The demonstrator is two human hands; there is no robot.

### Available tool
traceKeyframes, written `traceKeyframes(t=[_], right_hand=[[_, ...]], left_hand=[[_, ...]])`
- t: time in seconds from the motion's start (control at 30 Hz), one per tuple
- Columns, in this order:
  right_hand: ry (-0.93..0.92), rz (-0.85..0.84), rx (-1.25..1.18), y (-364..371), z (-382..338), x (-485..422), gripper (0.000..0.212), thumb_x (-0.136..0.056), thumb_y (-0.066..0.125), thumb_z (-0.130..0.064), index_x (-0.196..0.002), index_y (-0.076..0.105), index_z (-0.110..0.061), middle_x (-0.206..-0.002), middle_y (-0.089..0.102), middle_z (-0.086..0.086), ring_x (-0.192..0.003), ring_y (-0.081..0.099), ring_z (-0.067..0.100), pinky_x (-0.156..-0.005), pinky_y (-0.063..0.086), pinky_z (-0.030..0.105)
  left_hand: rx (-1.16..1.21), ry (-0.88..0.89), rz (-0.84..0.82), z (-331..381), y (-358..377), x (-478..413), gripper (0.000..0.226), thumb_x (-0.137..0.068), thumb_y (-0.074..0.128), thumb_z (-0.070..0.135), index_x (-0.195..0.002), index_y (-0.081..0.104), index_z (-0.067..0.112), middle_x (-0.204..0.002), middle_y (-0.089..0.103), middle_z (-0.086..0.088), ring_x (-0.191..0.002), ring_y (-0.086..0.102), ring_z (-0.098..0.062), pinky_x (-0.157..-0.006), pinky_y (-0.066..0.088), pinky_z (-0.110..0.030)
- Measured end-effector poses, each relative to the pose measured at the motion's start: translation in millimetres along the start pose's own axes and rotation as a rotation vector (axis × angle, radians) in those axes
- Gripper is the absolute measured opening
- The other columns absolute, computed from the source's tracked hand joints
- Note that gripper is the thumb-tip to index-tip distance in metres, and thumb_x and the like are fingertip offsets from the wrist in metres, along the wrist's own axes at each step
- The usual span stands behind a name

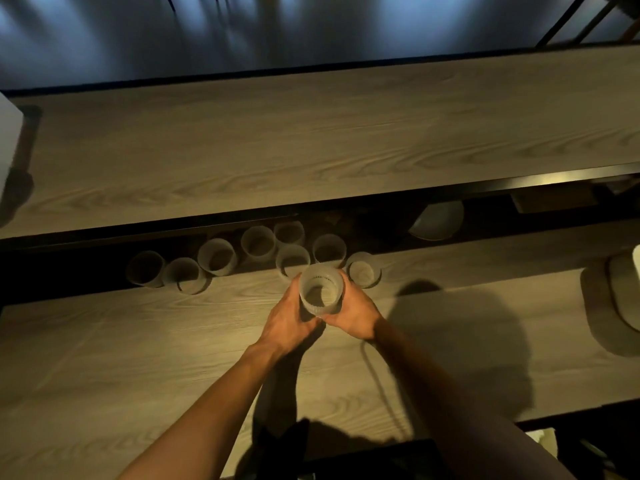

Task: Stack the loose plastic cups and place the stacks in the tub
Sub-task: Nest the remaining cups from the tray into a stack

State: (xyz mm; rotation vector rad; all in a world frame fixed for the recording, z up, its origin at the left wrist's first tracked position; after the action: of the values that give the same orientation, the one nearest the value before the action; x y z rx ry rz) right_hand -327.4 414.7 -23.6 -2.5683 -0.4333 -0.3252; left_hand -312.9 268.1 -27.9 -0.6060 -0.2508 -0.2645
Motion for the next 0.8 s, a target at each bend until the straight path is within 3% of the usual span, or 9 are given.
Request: traceKeyframes(t=[0.13,0.23,0.37,0.57,0.73,0.8], right_hand=[[-0.027,-0.002,-0.011,-9.1,-1.5,4.2,0.077,-0.079,0.083,-0.016,-0.142,0.043,-0.029,-0.136,0.056,-0.011,-0.122,0.052,-0.004,-0.101,0.042,0.017],[-0.042,0.054,0.016,-26.7,-8.8,7.8,0.081,-0.076,0.086,-0.019,-0.143,0.043,-0.03,-0.136,0.057,-0.009,-0.126,0.053,0.005,-0.105,0.046,0.029],[-0.083,0.121,0.051,-57.8,-16.7,8.7,0.082,-0.074,0.087,-0.03,-0.142,0.042,-0.035,-0.136,0.056,-0.013,-0.127,0.052,0.004,-0.106,0.048,0.036],[-0.07,0.185,0.08,-95.7,-10.3,3.8,0.083,-0.073,0.089,-0.026,-0.141,0.042,-0.037,-0.134,0.057,-0.015,-0.126,0.054,0.003,-0.105,0.05,0.04],[0.002,0.168,0.072,-103.6,13.3,-3.7,0.084,-0.072,0.09,-0.03,-0.139,0.041,-0.042,-0.135,0.056,-0.017,-0.126,0.053,0.002,-0.106,0.049,0.038],[0.025,0.135,0.08,-102.5,20.6,-6.3,0.083,-0.073,0.088,-0.029,-0.14,0.039,-0.043,-0.136,0.056,-0.014,-0.126,0.052,0.005,-0.107,0.047,0.037]], left_hand=[[-0.011,0.033,0.045,6.0,1.5,-0.7,0.085,-0.078,0.083,0.041,-0.145,0.031,0.038,-0.139,0.053,0.012,-0.125,0.053,-0.009,-0.099,0.047,-0.029],[-0.024,0.103,0.089,21.8,-2.8,-1.4,0.081,-0.076,0.084,0.04,-0.139,0.034,0.043,-0.136,0.052,0.018,-0.123,0.054,-0.006,-0.1,0.05,-0.031],[-0.017,0.176,0.13,57.6,-4.7,-7.7,0.085,-0.075,0.086,0.035,-0.137,0.03,0.048,-0.128,0.047,0.025,-0.119,0.049,0.003,-0.097,0.043,-0.015],[-0.046,0.225,0.089,91.2,10.9,-33.2,0.087,-0.078,0.084,0.034,-0.145,0.03,0.041,-0.136,0.05,0.018,-0.121,0.047,0.005,-0.096,0.04,-0.012],[-0.073,0.186,0.043,82.9,33.2,-51.0,0.091,-0.078,0.083,0.041,-0.149,0.025,0.037,-0.142,0.053,0.007,-0.125,0.056,-0.011,-0.1,0.05,-0.029],[-0.082,0.157,0.011,77.9,41.6,-56.2,0.092,-0.079,0.082,0.043,-0.15,0.023,0.035,-0.143,0.053,0.003,-0.125,0.057,-0.016,-0.099,0.048,-0.028]])
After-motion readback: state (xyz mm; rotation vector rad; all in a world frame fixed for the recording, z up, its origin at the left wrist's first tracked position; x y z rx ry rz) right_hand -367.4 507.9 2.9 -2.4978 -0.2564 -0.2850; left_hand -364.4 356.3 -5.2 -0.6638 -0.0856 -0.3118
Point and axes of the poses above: each hand's wrist, its own x-axis away from the middle knuckle, its own y-axis out of the palm, z = x × y, the point moved 6 cm from there along -x, towards the middle knuckle
